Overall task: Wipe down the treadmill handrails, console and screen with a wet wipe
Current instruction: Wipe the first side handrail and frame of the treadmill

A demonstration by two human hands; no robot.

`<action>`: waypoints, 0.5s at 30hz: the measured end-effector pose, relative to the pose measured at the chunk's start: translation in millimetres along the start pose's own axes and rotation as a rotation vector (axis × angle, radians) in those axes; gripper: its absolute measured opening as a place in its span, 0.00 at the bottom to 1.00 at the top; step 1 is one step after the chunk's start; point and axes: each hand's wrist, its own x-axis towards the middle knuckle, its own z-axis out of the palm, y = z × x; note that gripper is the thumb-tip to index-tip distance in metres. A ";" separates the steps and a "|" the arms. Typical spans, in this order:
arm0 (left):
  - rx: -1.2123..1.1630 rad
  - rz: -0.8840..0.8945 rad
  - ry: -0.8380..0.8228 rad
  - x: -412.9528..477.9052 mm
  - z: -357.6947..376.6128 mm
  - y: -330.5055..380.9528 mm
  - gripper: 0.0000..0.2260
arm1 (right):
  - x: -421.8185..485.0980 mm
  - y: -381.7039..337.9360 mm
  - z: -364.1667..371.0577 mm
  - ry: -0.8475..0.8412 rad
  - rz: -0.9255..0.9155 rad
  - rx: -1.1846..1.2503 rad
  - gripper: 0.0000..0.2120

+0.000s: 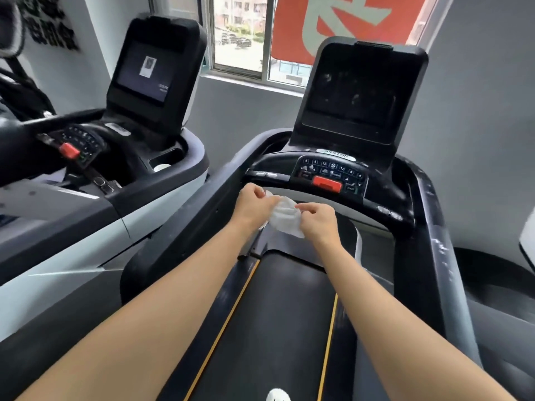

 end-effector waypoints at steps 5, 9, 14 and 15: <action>-0.073 -0.035 -0.015 70.2 53.1 17.2 0.13 | 87.0 14.7 -15.6 0.011 0.011 0.095 0.16; -0.010 -0.006 -0.008 122.8 95.9 34.8 0.07 | 155.4 23.3 -38.0 0.028 0.037 0.091 0.20; 0.021 -0.008 0.025 186.1 125.8 44.3 0.06 | 229.8 35.8 -50.1 0.069 0.046 0.025 0.12; 0.055 -0.001 0.038 197.5 129.6 42.7 0.05 | 239.3 36.5 -50.4 0.070 0.058 0.025 0.12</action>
